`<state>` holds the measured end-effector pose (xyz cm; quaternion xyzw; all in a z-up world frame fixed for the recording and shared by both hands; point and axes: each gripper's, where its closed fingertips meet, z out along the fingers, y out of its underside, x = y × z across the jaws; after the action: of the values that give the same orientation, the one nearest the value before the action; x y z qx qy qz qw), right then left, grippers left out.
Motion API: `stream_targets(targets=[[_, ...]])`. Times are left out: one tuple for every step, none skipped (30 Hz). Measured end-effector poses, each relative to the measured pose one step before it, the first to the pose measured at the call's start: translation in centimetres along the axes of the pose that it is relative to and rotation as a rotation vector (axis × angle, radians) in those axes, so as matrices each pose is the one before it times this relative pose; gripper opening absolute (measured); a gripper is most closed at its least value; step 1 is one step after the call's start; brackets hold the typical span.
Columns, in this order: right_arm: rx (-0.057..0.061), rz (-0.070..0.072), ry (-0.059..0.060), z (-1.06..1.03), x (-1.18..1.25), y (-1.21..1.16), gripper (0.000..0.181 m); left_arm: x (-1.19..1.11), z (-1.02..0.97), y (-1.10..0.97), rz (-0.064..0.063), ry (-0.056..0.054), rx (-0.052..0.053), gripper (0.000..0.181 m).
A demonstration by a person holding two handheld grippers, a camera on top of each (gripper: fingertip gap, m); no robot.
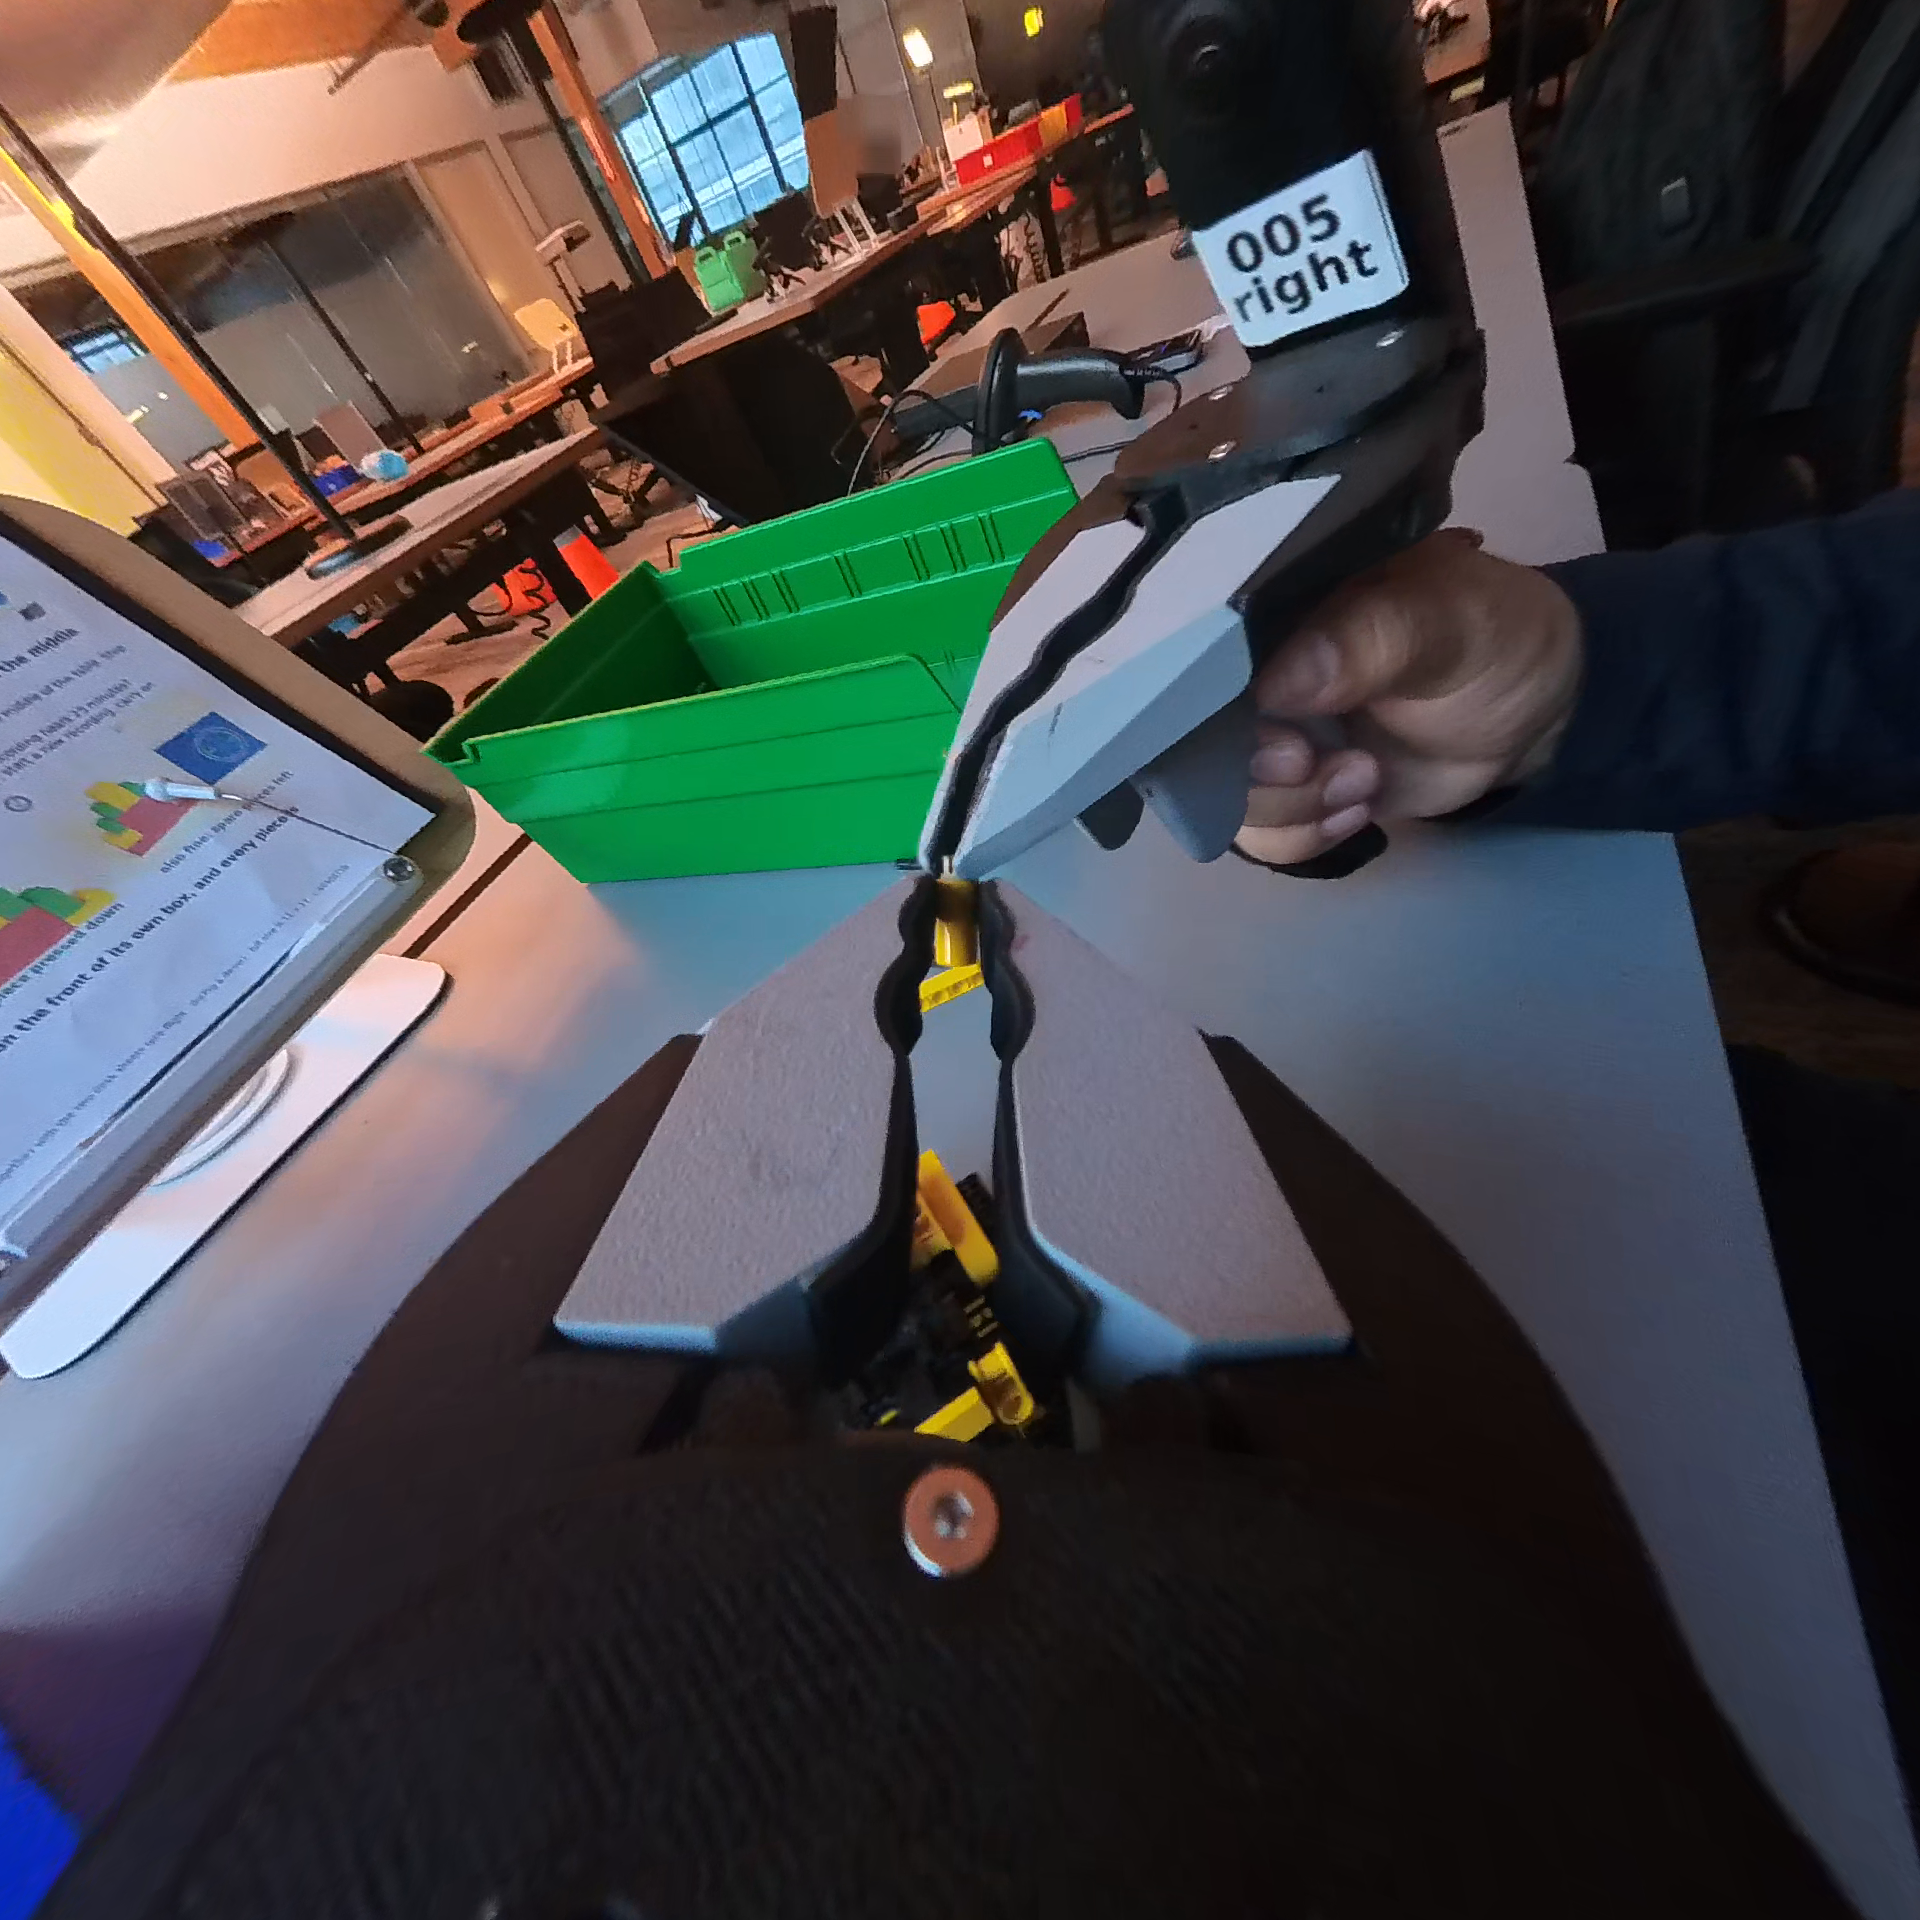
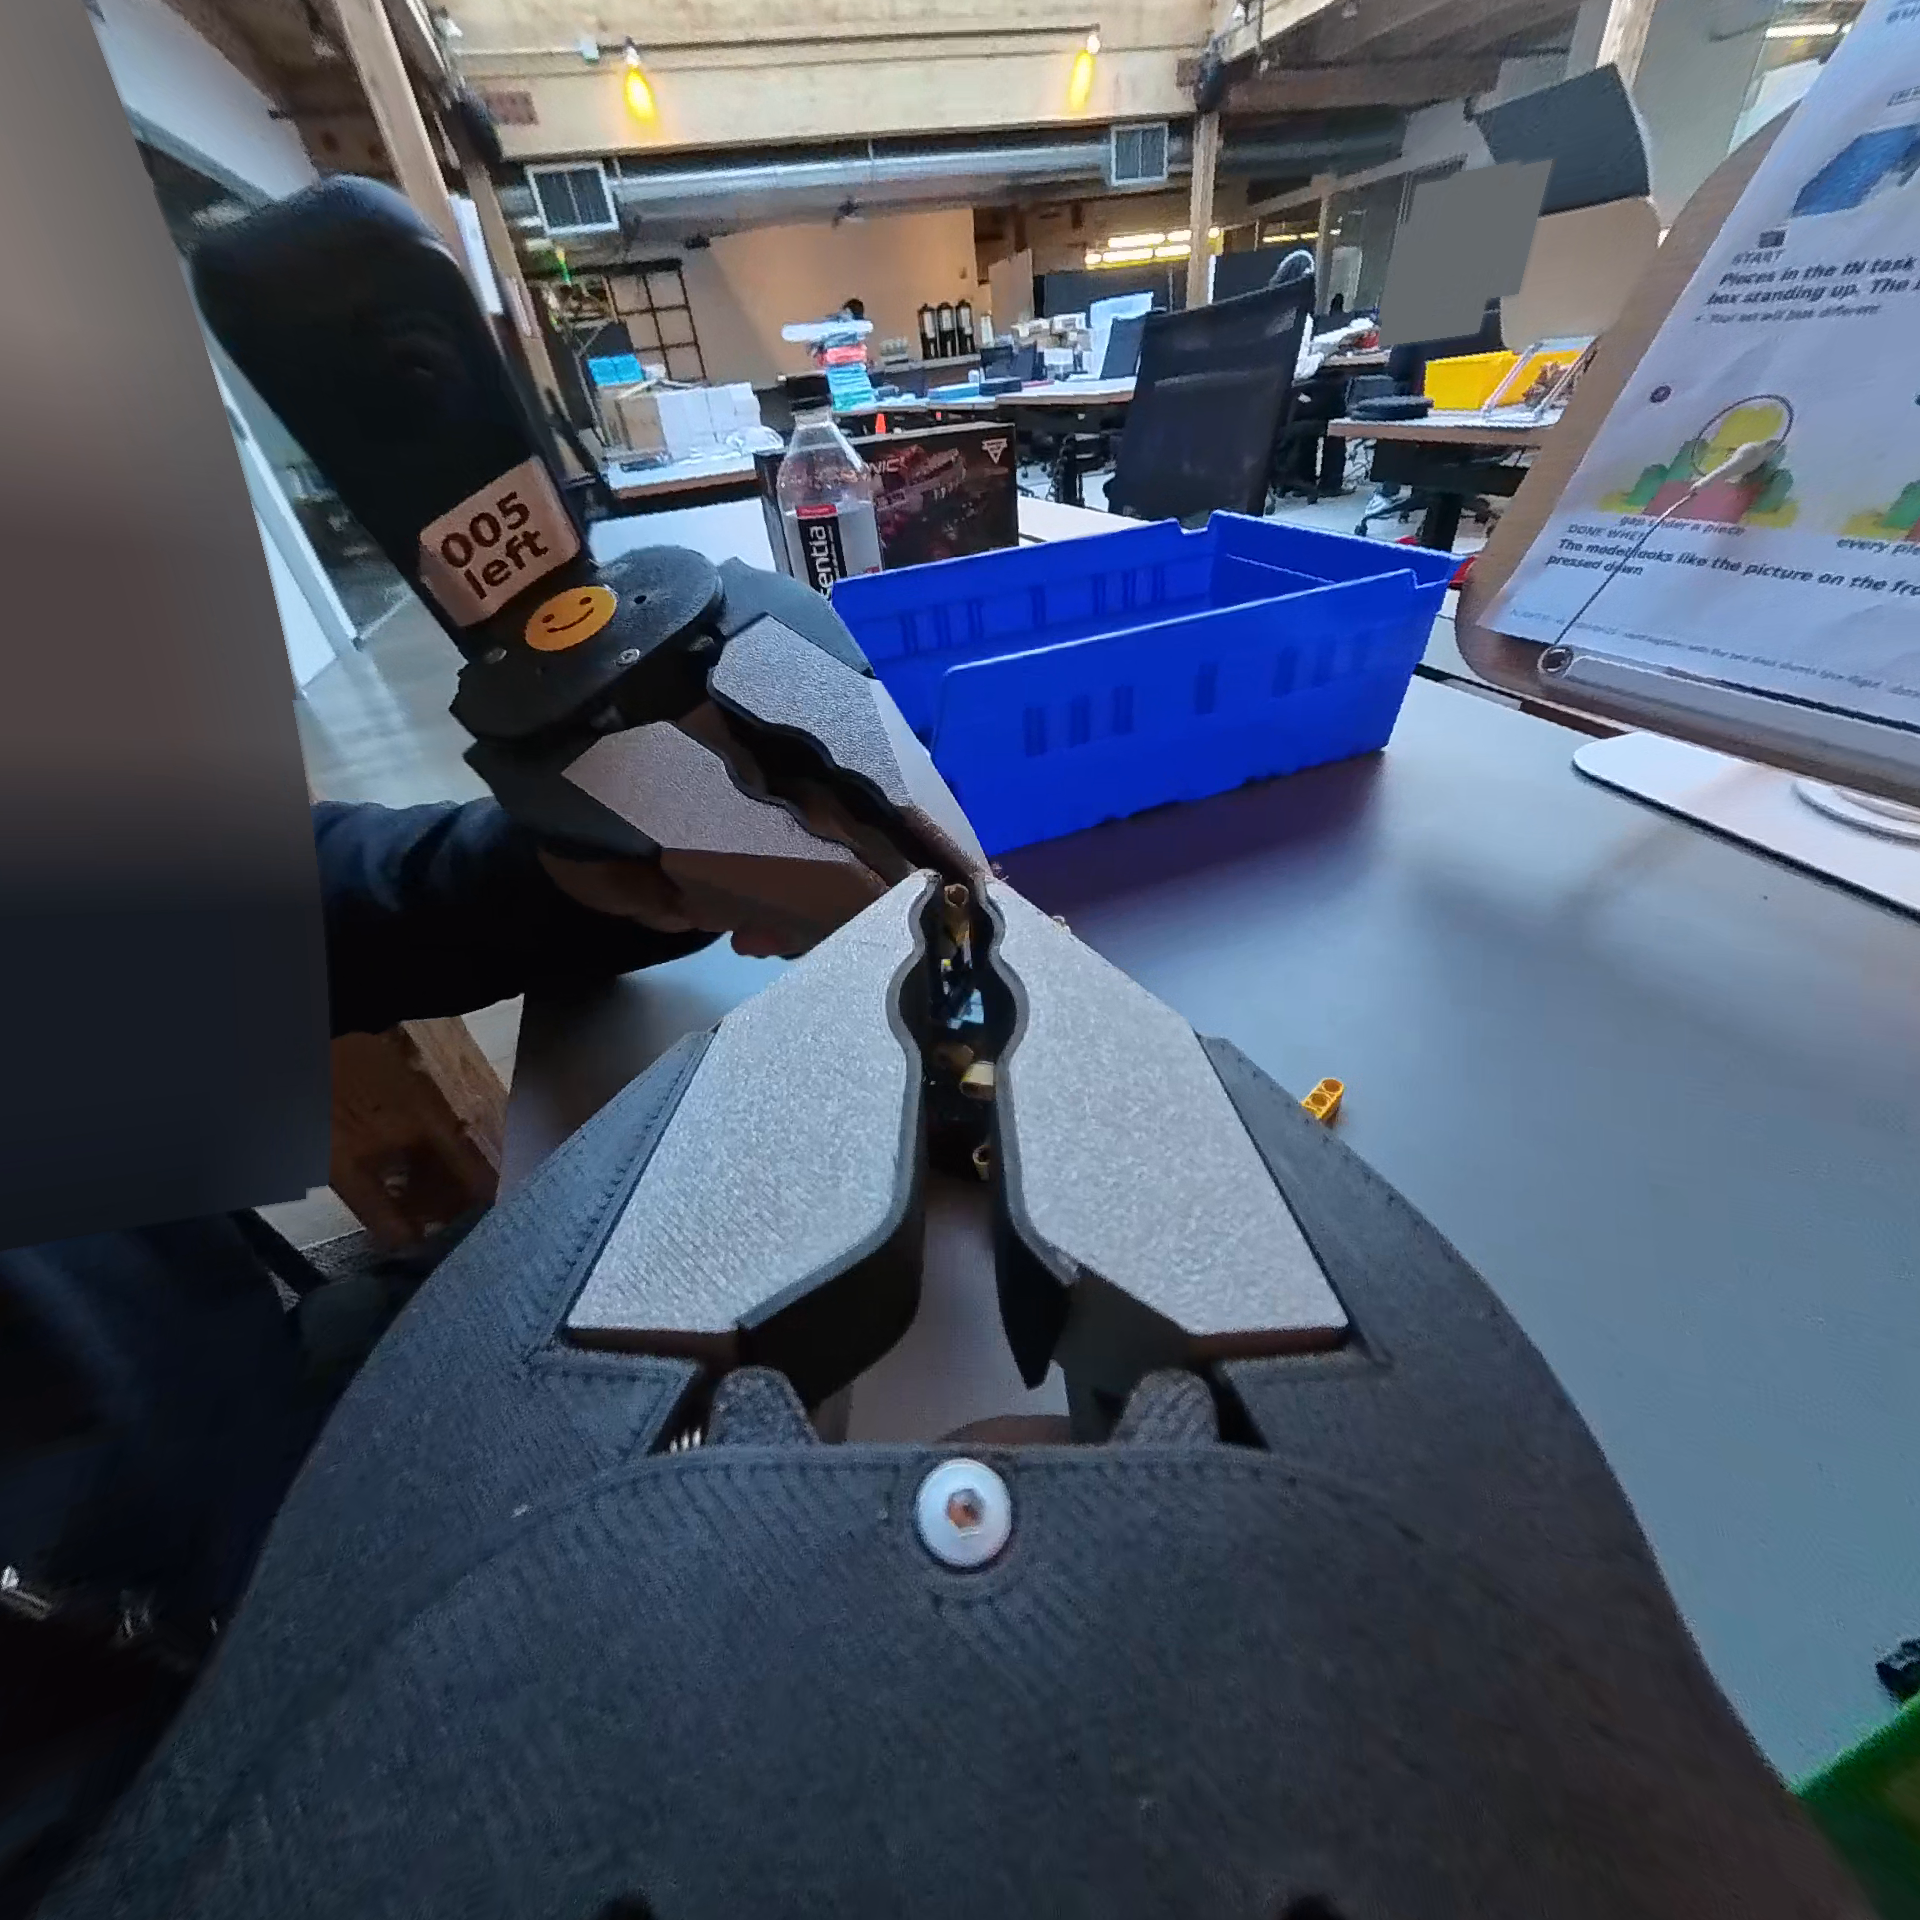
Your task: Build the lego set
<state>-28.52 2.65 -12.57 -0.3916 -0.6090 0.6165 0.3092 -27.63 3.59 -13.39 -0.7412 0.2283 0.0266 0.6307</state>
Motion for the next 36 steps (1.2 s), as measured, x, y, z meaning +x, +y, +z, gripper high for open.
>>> stream_targets(targets=[[0.0028,-0.0090,0.0036,-0.052,-0.041,-0.131,0.000,0.042,-0.012,-0.131,-0.0154,0.0074,0.0093,0.004],[0.0059,-0.0077,0.0056,-0.039,-0.026,-0.175,0.000,-0.009,-0.020,-0.168,-0.0158,0.0050,0.0109,0.005],[0.0090,0.0090,-0.0007,-0.001,-0.008,-0.159,0.000,-0.015,-0.018,-0.156,-0.0164,0.0034,0.0119,0.005],[0.0107,0.0344,-0.0142,0.026,-0.007,-0.098,0.000,-0.050,-0.010,-0.064,-0.0150,0.0018,0.0068,0.004],[0.0209,0.0498,-0.0318,-0.012,-0.142,-0.266,0.000,-0.018,-0.019,-0.006,-0.0076,0.0029,0.0023,0.005],[0.0299,0.0477,-0.0362,-0.063,-0.217,-0.395,0.000,0.072,0.019,0.080,-0.0077,0.0086,-0.0019,0.005],[0.0143,0.0316,-0.0192,0.037,-0.047,-0.139,0.000,0.089,0.040,0.057,-0.0100,0.0083,-0.0006,0.007],[-0.0060,0.0054,0.0019,0.098,0.095,0.137,0.000,-0.017,-0.009,-0.024,-0.0074,0.0011,0.0028,0.005],[-0.0103,-0.0217,0.0157,0.049,0.123,0.153,0.000,-0.198,-0.025,0.115,0.0031,-0.0096,-0.0063,0.004],[-0.0072,-0.0289,0.0163,0.017,0.054,0.089,0.000,-0.075,-0.026,0.087,0.0048,-0.0014,-0.0019,0.004],[-0.0028,-0.0187,0.0106,0.012,0.007,0.037,0.000,0.027,-0.005,0.076,-0.0037,0.0047,-0.0038,0.005],[-0.0032,-0.0119,0.0105,0.013,0.058,0.038,0.000,0.019,0.026,0.052,-0.0030,0.0016,-0.0016,0.004],[-0.0059,-0.0169,0.0118,0.013,0.038,0.057,0.001,-0.031,0.045,0.091,-0.0020,-0.0018,-0.0051,0.004],[-0.0046,-0.0247,0.0096,0.021,-0.056,0.033,0.001,0.072,0.055,0.029,-0.0039,0.0040,-0.0021,0.004],[-0.0032,-0.0248,0.0069,0.047,-0.103,0.026,0.001,0.168,0.042,0.015,-0.0044,0.0098,-0.0002,0.004],[-0.0023,-0.0159,0.0044,0.058,-0.110,0.035,0.001,0.043,0.042,0.095,0.0015,0.0018,-0.0063,0.004],[0.0017,-0.0061,0.0051,0.052,-0.016,-0.041,0.001,-0.071,0.024,0.074,0.0075,-0.0076,-0.0056,0.004],[0.0090,-0.0029,0.0009,0.009,-0.038,-0.169,0.001,-0.099,-0.031,-0.118,0.0011,-0.0117,0.0052,0.004],[0.0116,-0.0038,-0.0050,-0.014,-0.106,-0.228,0.001,0.037,-0.056,-0.246,-0.0136,-0.0001,0.0140,0.004],[0.0121,-0.0046,-0.0060,-0.018,-0.120,-0.236,0.001,0.103,-0.049,-0.279,-0.0223,0.0091,0.0166,0.004],[0.0081,-0.0009,-0.0054,0.004,-0.080,-0.144,0.001,0.052,-0.056,-0.242,-0.0192,0.0084,0.0162,0.004],[-0.0023,0.0029,-0.0040,0.052,-0.016,-0.001,0.001,0.029,-0.024,-0.043,-0.0135,0.0072,0.0035,0.004],[-0.0074,-0.0021,-0.0040,0.025,0.004,0.082,0.001,-0.022,0.014,0.113,-0.0056,0.0031,-0.0052,0.004],[-0.0073,-0.0084,-0.0062,-0.010,-0.039,0.084,0.001,0.024,0.010,0.102,0.0002,0.0004,-0.0060,0.004],[-0.0082,-0.0112,-0.0055,-0.039,-0.049,0.069,0.000,0.084,-0.002,0.030,0.0030,0.0007,-0.0035,0.004],[-0.0176,-0.0145,0.0042,-0.049,0.036,0.123,0.000,0.074,0.002,0.029,0.0003,-0.0029,-0.0014,0.004],[-0.0216,-0.0141,0.0150,-0.021,0.100,0.098,0.000,0.006,0.062,0.172,-0.0064,-0.0070,-0.0062,0.004],[-0.0052,-0.0065,0.0170,0.000,0.068,-0.131,0.000,-0.013,0.034,-0.019,-0.0130,-0.0046,0.0095,0.004],[0.0083,0.0005,0.0184,0.010,0.121,-0.272,0.000,-0.025,-0.032,-0.252,-0.0266,0.0026,0.0210,0.004],[0.0103,0.0043,0.0220,0.055,0.212,-0.271,0.000,-0.141,-0.024,-0.260,-0.0264,0.0006,0.0192,0.004],[0.0214,0.0059,0.0400,-0.016,0.483,-0.406,0.000,-0.172,-0.010,-0.223,-0.0210,0.0002,0.0161,0.005],[0.0814,0.0183,0.0588,-0.650,1.063,-1.459,0.000,0.123,0.021,0.245,-0.0154,0.0173,-0.0171,0.004],[0.1133,0.0525,0.0514,-1.249,1.654,-2.370,0.000,0.222,0.183,0.926,0.0018,0.0092,-0.0389,0.004],[0.1110,0.0556,0.0364,-1.206,1.732,-2.543,0.000,0.207,0.187,0.671,0.0012,0.0023,-0.0226,0.004],[0.0677,0.0304,0.0105,-0.630,1.154,-1.686,0.000,0.103,0.088,0.006,0.0058,0.0013,0.0065,0.004],[-0.0122,0.0265,-0.0288,0.016,0.300,-0.038,0.000,-0.247,0.027,-0.319,0.0055,-0.0120,0.0175,0.004]])
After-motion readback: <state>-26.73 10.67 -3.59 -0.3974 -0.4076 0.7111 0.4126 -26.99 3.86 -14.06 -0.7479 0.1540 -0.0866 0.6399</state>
